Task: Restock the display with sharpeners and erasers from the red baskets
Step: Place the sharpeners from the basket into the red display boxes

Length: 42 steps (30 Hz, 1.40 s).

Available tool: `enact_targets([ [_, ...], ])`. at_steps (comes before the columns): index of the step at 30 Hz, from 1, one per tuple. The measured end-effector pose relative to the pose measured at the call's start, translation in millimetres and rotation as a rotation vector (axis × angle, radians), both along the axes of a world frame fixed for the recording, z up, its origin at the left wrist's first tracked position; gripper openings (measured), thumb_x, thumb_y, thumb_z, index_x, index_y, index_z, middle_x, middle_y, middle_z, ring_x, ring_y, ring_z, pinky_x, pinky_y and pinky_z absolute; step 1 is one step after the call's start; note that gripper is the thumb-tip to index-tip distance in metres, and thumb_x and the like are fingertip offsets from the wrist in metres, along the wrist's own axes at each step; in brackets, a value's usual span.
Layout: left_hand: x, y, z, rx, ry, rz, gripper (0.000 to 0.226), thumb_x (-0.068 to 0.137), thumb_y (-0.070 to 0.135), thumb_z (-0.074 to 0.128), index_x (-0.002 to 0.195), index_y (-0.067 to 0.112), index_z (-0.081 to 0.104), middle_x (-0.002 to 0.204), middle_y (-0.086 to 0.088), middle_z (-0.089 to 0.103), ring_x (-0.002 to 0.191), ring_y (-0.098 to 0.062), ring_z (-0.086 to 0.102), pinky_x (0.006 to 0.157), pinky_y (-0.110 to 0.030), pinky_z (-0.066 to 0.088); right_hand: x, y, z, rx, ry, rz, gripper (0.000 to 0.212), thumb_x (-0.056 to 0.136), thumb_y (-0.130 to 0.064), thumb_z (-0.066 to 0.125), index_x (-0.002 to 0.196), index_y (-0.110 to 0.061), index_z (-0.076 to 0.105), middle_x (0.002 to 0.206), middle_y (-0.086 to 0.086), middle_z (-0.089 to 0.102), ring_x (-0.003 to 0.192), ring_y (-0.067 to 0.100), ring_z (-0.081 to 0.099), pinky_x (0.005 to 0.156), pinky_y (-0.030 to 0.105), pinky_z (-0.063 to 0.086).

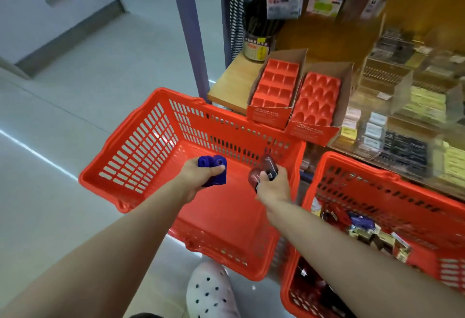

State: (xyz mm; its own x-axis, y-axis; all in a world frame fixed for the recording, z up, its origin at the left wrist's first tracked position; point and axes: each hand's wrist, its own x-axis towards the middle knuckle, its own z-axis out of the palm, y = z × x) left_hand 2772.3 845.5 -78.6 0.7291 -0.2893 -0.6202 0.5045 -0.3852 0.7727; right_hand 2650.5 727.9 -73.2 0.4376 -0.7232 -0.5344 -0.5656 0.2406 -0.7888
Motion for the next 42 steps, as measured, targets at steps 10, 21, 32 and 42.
enact_targets([
  [10, 29, 17, -106, 0.507, -0.163, -0.471, 0.04, 0.065, 0.025, 0.091, 0.083, 0.013, 0.058, 0.081, -0.007, 0.058, 0.083, -0.027, 0.064, 0.066, -0.029, 0.047, 32, 3, -83, -0.085, 0.37, 0.528, 0.038, 0.094, -0.016, 0.061, 0.131, -0.012, 0.052, 0.125, 0.012, 0.063, 0.114, 0.026, 0.059, 0.086, 0.025, 0.037],
  [21, 31, 22, -118, 0.598, -0.208, -0.656, 0.068, 0.071, 0.013, 0.086, 0.131, 0.014, 0.055, 0.127, -0.009, 0.062, 0.11, -0.024, 0.061, 0.085, -0.022, 0.047, 29, -6, -70, -0.186, 0.395, 0.664, 0.07, 0.089, -0.005, 0.059, 0.15, -0.024, 0.031, 0.145, 0.011, 0.038, 0.132, 0.028, 0.044, 0.108, 0.027, 0.032],
  [32, -83, -75, 62, 0.069, -0.707, -0.722, 0.026, 0.083, -0.005, 0.058, 0.09, 0.019, 0.063, 0.076, 0.005, 0.062, 0.063, -0.005, 0.056, 0.064, -0.015, 0.045, -144, -71, 88, -0.721, -0.037, 0.608, 0.021, 0.082, -0.007, 0.059, 0.093, -0.018, 0.074, 0.094, -0.002, 0.073, 0.085, 0.016, 0.067, 0.081, 0.032, 0.052],
  [42, -257, -168, 5, 0.202, -0.557, -1.432, 0.032, 0.088, 0.008, 0.066, 0.119, 0.011, 0.059, 0.115, -0.01, 0.061, 0.107, -0.024, 0.058, 0.094, -0.036, 0.047, -343, -170, 6, -0.415, 0.515, 0.641, 0.021, 0.091, -0.02, 0.065, 0.112, -0.018, 0.064, 0.098, 0.001, 0.068, 0.085, 0.018, 0.067, 0.068, 0.024, 0.047],
])
